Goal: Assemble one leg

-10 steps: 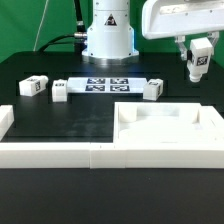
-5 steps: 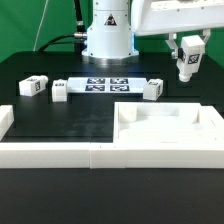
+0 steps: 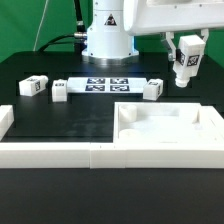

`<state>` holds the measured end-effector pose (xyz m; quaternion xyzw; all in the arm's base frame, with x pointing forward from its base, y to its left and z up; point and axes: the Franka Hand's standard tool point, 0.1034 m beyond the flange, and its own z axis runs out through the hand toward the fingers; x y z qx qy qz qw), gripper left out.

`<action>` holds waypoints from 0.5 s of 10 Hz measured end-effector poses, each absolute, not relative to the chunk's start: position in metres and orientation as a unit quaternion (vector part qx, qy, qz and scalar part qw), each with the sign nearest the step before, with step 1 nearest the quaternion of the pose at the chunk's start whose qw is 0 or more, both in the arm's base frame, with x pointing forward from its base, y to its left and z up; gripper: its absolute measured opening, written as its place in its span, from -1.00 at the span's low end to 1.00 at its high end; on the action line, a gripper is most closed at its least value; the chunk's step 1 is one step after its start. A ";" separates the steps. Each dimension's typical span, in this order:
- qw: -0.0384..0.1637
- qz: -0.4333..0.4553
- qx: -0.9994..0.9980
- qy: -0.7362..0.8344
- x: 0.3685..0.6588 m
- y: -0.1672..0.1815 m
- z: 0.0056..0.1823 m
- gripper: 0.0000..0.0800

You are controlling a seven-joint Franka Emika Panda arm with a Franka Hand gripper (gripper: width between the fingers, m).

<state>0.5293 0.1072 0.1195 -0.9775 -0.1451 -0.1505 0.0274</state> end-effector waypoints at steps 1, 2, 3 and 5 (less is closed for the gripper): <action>0.027 -0.155 -0.977 -0.145 0.530 0.107 0.120 -0.28; 0.019 -0.214 -0.965 -0.150 0.539 0.101 0.124 -0.28; 0.015 -0.213 -0.965 -0.155 0.543 0.094 0.113 -0.28; 0.018 -0.217 -0.964 -0.152 0.574 0.096 0.107 -0.28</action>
Offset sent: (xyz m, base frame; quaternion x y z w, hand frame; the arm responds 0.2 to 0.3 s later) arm 0.0522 0.0020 -0.0121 0.0234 0.0154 -0.0305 0.9991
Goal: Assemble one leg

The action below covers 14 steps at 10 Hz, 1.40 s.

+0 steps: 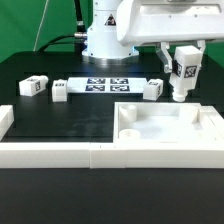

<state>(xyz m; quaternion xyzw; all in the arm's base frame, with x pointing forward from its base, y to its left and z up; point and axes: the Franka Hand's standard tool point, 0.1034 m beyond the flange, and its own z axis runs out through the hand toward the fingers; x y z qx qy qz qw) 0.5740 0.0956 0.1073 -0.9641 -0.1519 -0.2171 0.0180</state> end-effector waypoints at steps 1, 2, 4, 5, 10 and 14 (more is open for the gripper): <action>0.020 -0.219 -0.964 -0.151 0.589 0.099 0.106 -0.28; 0.022 -0.222 -0.963 -0.151 0.602 0.102 0.106 -0.28; 0.026 -0.230 -0.961 -0.150 0.620 0.109 0.103 -0.28; 0.027 -0.236 -0.960 -0.151 0.627 0.112 0.101 -0.28; 0.027 -0.235 -0.960 -0.152 0.632 0.115 0.081 -0.28; 0.026 -0.241 -0.958 -0.154 0.628 0.117 0.065 -0.28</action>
Offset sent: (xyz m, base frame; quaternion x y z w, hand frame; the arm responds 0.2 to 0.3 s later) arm 0.0419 0.0204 -0.0059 0.0097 0.0271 0.0170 0.9994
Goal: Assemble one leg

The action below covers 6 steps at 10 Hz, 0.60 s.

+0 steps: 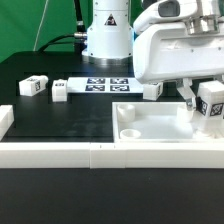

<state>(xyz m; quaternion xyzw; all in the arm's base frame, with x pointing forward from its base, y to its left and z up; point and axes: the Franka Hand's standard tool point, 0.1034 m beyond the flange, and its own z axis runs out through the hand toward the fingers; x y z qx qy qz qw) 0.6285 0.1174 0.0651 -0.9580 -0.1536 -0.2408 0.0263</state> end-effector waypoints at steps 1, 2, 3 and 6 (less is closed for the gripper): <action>0.026 -0.247 -0.956 -0.154 0.629 0.118 0.064 -0.28; 0.025 -0.260 -0.953 -0.153 0.631 0.119 0.064 -0.28; 0.024 -0.267 -0.951 -0.152 0.630 0.119 0.064 -0.28; 0.023 -0.271 -0.950 -0.151 0.629 0.118 0.064 -0.28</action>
Offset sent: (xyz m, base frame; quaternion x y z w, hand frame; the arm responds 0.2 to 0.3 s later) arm -0.0151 -0.0035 -0.0141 0.0114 -0.0014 0.0200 0.9997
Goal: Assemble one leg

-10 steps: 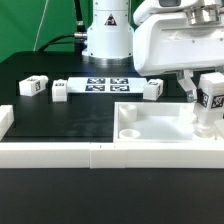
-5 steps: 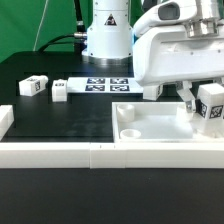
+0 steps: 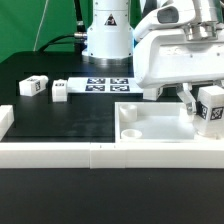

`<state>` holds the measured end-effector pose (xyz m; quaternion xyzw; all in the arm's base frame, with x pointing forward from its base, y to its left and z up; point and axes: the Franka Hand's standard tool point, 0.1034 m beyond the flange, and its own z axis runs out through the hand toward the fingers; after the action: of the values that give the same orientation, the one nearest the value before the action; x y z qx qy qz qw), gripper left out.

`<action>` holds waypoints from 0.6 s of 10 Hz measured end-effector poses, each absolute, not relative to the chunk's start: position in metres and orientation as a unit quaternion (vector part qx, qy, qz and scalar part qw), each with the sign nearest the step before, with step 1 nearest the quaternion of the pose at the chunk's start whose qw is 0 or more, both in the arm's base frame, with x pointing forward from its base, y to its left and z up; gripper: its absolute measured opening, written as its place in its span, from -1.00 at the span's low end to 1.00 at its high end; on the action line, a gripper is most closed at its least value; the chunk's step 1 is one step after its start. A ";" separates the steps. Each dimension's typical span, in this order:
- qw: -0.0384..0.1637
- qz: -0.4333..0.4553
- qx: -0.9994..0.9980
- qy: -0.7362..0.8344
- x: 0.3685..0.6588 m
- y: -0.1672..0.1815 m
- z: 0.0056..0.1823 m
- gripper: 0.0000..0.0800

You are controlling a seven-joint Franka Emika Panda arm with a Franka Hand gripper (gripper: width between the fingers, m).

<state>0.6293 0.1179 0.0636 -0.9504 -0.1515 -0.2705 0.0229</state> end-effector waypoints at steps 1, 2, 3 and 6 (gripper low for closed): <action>0.023 -0.271 -0.950 -0.151 0.629 0.118 0.064 0.19; 0.023 -0.271 -0.950 -0.152 0.629 0.118 0.064 0.48; 0.023 -0.270 -0.950 -0.152 0.629 0.118 0.064 0.48; 0.023 -0.270 -0.950 -0.151 0.629 0.118 0.063 0.62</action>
Offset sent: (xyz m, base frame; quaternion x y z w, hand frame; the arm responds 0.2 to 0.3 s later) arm 0.0000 0.0000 0.0000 0.0000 0.0000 0.0000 1.0000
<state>0.6292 0.1180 0.0635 -0.9505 -0.1515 -0.2705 0.0229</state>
